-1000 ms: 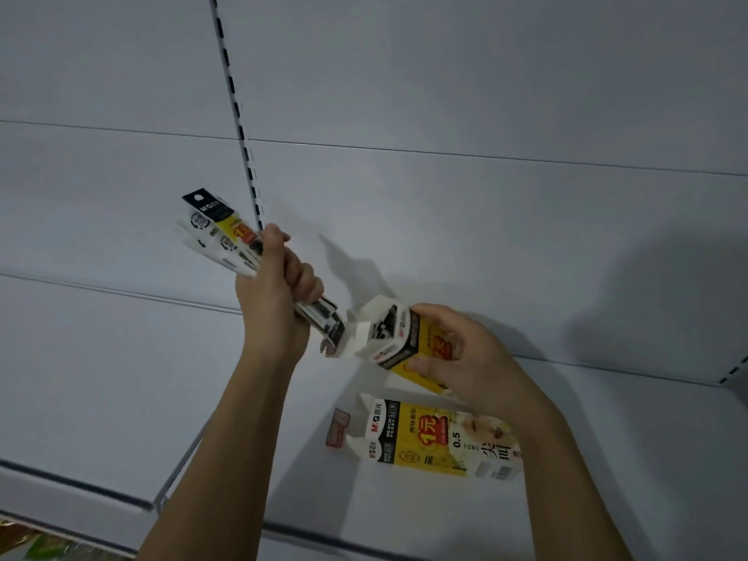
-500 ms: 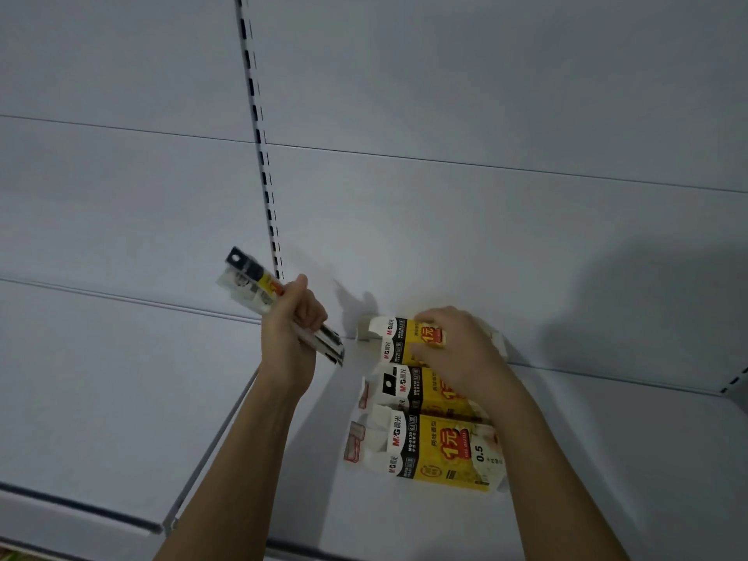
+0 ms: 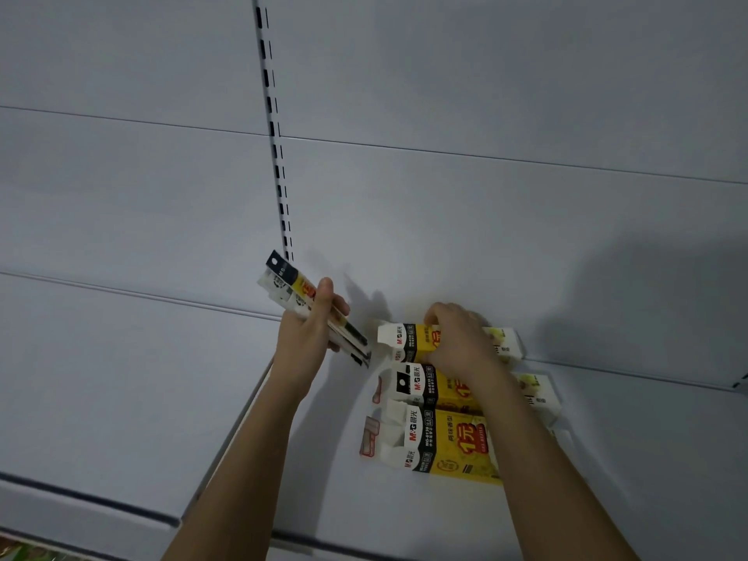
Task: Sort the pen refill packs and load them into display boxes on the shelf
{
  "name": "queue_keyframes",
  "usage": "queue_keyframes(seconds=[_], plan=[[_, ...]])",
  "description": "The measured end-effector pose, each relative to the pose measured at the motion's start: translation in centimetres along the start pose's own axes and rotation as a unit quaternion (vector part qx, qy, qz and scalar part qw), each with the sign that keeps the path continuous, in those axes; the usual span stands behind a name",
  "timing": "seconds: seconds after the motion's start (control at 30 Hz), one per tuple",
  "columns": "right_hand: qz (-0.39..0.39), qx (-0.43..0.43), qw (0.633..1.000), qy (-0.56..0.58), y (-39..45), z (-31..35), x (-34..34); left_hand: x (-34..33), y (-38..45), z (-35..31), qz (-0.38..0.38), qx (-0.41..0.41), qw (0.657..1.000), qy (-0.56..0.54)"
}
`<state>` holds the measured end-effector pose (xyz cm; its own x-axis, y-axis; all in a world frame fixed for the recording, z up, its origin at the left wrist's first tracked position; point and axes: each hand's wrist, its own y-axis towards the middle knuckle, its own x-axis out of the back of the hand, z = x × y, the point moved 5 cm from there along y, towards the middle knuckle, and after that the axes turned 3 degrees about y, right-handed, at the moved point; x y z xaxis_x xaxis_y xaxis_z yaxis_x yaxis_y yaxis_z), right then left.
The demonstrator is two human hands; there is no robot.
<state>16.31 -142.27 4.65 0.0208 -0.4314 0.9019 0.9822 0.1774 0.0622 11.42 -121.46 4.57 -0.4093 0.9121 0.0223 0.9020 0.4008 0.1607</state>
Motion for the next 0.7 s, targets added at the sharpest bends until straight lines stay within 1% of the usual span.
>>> queue_keyframes(seconds=[0.07, 0.13, 0.2, 0.3, 0.4, 0.47, 0.53, 0.7], plan=[[0.001, 0.007, 1.0, 0.017, -0.2, 0.1, 0.2, 0.1, -0.1, -0.2, -0.004, 0.004, 1.0, -0.023], [-0.016, 0.031, 0.999, 0.031, -0.4, 0.2, 0.6, 0.3, -0.3, -0.6, -0.013, 0.0, 0.999, -0.047], [-0.038, 0.053, 0.995, 0.069, -0.8, 0.3, 1.3, 0.6, -0.7, -1.7, -0.024, -0.018, 0.996, -0.083], [-0.062, 0.064, 0.977, 0.193, -1.5, 0.4, 2.8, 1.2, -1.0, -3.7, -0.053, -0.047, 0.988, -0.138], [-0.058, 0.074, 0.951, 0.294, -2.6, 0.7, 4.1, 1.4, -0.9, -5.8, -0.082, -0.055, 0.98, -0.172], [-0.054, 0.079, 0.945, 0.312, -3.3, 1.0, 4.6, 1.1, -0.8, -6.7, -0.103, -0.053, 0.976, -0.186], [-0.045, 0.078, 0.949, 0.304, -3.8, 1.2, 4.6, 0.7, -1.0, -7.0, -0.119, -0.046, 0.973, -0.193], [-0.048, 0.081, 0.953, 0.288, -4.3, 1.4, 4.3, -0.5, -1.7, -6.7, -0.128, -0.038, 0.974, -0.185]])
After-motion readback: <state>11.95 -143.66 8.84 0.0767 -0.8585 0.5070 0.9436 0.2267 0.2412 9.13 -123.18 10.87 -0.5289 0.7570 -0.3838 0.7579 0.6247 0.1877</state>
